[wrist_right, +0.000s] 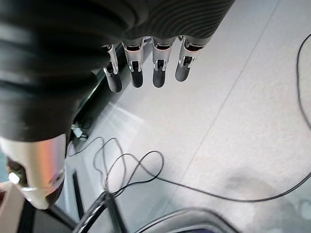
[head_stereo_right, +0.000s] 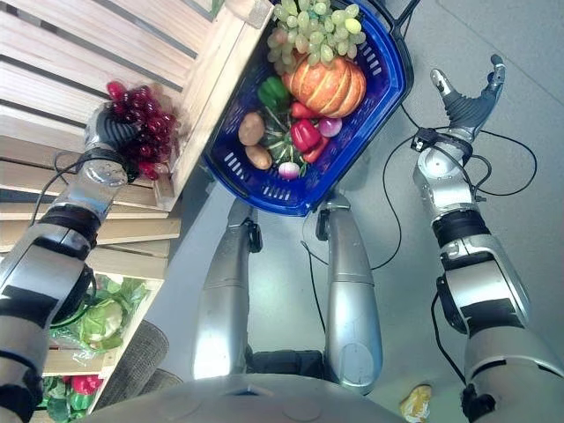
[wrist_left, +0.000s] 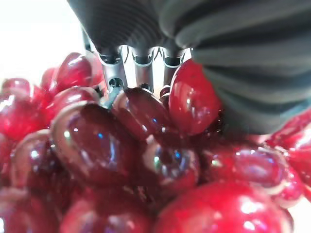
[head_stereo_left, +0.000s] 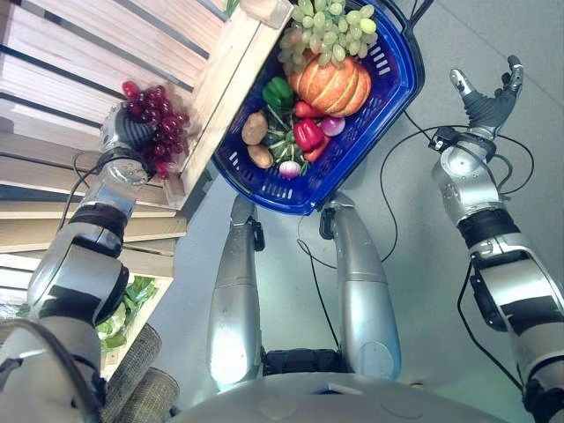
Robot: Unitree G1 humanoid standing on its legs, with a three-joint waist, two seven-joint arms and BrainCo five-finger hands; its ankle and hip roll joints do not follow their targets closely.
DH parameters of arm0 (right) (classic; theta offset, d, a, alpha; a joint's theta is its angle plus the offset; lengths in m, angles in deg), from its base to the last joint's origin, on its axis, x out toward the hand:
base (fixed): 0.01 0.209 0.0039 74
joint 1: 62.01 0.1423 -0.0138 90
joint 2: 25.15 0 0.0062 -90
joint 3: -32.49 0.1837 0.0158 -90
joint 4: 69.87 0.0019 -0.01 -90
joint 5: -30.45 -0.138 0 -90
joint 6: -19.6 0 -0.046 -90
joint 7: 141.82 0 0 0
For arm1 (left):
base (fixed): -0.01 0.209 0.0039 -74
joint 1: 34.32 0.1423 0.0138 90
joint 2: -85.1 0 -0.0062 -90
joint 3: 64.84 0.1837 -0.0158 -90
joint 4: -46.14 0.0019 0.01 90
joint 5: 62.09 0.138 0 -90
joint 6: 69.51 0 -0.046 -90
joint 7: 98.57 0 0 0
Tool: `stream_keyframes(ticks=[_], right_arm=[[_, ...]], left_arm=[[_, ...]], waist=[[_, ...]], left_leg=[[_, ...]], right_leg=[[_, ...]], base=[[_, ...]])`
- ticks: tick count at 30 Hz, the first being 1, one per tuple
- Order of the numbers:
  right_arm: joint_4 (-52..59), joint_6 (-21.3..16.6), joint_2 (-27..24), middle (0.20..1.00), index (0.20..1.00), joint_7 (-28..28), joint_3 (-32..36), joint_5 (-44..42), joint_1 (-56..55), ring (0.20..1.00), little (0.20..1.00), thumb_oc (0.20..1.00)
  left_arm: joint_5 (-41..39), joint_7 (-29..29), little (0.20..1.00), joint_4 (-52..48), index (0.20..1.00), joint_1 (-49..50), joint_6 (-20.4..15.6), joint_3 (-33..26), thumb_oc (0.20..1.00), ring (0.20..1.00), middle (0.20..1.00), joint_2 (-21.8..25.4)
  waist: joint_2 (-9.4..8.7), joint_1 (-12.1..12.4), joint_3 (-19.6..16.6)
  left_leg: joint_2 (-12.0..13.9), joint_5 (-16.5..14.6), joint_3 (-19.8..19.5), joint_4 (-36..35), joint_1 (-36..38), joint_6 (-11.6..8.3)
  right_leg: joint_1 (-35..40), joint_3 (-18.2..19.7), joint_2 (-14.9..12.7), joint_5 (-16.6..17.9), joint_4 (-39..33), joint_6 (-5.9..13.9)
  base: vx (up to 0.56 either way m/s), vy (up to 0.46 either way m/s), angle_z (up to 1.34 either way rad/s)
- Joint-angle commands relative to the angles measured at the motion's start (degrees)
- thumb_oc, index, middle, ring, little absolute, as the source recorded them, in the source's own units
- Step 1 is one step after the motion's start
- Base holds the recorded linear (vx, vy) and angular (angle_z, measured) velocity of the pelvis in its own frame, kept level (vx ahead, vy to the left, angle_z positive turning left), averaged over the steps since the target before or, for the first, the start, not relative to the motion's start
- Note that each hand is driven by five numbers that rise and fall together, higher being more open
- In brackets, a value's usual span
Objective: Pick up fruits and vegetables into the basket
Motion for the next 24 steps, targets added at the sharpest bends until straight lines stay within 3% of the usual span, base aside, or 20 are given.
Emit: stream_keyframes(ticks=[1,9,15,24], right_arm=[[3.88,-0.67,1.78,1.000,1.000,-2.23,2.76,2.11,-5.24,1.000,1.000,1.000],[6.59,-1.81,2.62,1.000,1.000,0.80,2.88,6.38,-5.67,1.000,1.000,1.000],[13.84,-3.41,2.79,1.000,1.000,3.39,1.76,12.25,-7.14,1.000,1.000,1.000],[24.00,-4.58,3.79,1.000,1.000,7.11,2.20,18.27,-8.67,1.000,1.000,1.000]], left_arm=[[-15.11,-2.60,0.200,-3.86,0.200,1.77,-8.64,-7.96,0.200,0.200,0.200,0.34],[-34.20,-9.92,0.200,-11.74,0.200,2.72,-17.55,-14.28,0.200,0.200,0.200,-2.40],[-41.66,-14.91,0.200,-17.37,0.200,3.81,-22.90,-17.08,0.200,0.200,0.200,-3.93],[-38.60,-19.34,0.200,-27.02,0.200,5.31,-26.17,-18.07,0.200,0.200,0.200,-7.04]], waist=[[-1.41,1.21,-2.47],[-1.35,1.49,-2.47],[-1.49,1.35,-2.47],[-1.62,1.50,-2.47]], left_leg=[[-2.87,-7.99,3.09,5.91,1.82,1.56],[-2.91,-8.29,2.90,5.56,2.75,1.60],[-2.94,-8.46,2.93,5.39,3.34,1.63],[-3.15,-8.81,3.07,5.25,4.05,1.71]], right_leg=[[4.35,3.06,1.79,5.14,-8.73,7.34],[5.21,2.85,1.65,4.09,-8.20,7.21],[5.81,2.99,1.57,3.54,-8.12,7.16],[6.85,2.75,1.07,3.22,-8.52,7.43]], base=[[0.00,0.000,0.00],[0.00,0.000,0.00],[0.00,0.000,0.00],[0.00,0.000,0.00]])
